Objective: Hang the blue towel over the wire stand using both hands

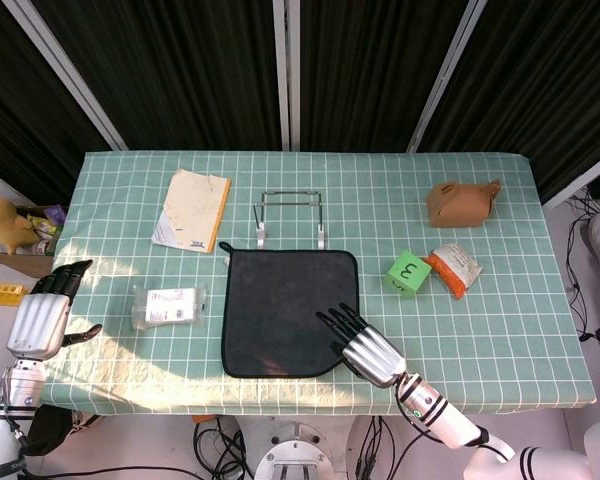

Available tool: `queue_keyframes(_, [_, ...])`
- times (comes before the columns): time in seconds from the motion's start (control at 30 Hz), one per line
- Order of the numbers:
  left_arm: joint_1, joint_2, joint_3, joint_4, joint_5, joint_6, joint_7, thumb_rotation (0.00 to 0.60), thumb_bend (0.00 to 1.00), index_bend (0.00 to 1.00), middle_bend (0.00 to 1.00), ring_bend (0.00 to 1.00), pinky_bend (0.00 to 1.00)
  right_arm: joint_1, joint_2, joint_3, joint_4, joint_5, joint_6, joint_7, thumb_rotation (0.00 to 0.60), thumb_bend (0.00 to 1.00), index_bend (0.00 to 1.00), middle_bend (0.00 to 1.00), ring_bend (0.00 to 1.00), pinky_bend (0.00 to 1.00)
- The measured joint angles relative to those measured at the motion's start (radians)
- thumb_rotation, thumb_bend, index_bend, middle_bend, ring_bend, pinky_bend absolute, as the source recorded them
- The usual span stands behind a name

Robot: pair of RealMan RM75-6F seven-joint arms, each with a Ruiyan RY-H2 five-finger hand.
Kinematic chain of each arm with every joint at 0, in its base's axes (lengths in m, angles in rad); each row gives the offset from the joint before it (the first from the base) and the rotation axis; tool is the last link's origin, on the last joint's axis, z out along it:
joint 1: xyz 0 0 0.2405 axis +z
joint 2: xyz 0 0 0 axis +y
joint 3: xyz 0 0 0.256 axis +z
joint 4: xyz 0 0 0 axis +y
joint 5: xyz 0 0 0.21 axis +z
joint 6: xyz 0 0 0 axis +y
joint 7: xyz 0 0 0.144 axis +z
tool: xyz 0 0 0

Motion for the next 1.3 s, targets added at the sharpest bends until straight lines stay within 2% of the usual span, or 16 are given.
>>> queue_keyframes(0.4, [-0.001, -0.003, 0.009, -0.007, 0.028, 0.007, -0.005, 0.579, 0.08, 0.11, 0.14, 0.14, 0.25, -0.004, 0.003, 0.006, -0.005, -0.001, 0.015, 0.005, 0.600, 0.48, 0.81, 0.02, 0.00, 0.00])
queue_keyframes(0.67, [-0.011, -0.008, 0.028, -0.035, 0.076, 0.002, -0.021, 0.582, 0.09, 0.11, 0.14, 0.14, 0.25, 0.012, -0.019, 0.049, -0.005, 0.015, 0.017, 0.028, 0.600, 0.48, 0.93, 0.06, 0.00, 0.00])
queue_keyframes(0.77, [-0.018, -0.008, 0.039, -0.045, 0.094, -0.012, -0.068, 0.583, 0.08, 0.11, 0.15, 0.15, 0.25, 0.034, -0.023, 0.085, -0.024, 0.050, -0.017, 0.034, 0.600, 0.48, 0.93, 0.06, 0.00, 0.00])
queue_keyframes(0.87, [-0.033, -0.010, 0.050, -0.050, 0.117, -0.035, -0.123, 0.582, 0.08, 0.11, 0.16, 0.15, 0.25, 0.066, -0.027, 0.143, -0.052, 0.102, -0.059, 0.031, 0.600, 0.49, 0.94, 0.06, 0.00, 0.00])
queue_keyframes(1.1, [-0.097, -0.050, 0.059, -0.048, 0.164, -0.107, -0.180, 0.584, 0.09, 0.15, 0.17, 0.17, 0.26, 0.160, -0.042, 0.305, -0.107, 0.231, -0.131, -0.041, 0.600, 0.50, 0.97, 0.07, 0.00, 0.00])
queue_keyframes(1.3, [-0.155, -0.101, 0.057, -0.044, 0.179, -0.177, -0.203, 0.580, 0.09, 0.17, 0.18, 0.18, 0.27, 0.252, -0.069, 0.418, -0.109, 0.343, -0.177, -0.093, 0.600, 0.50, 0.99, 0.07, 0.00, 0.00])
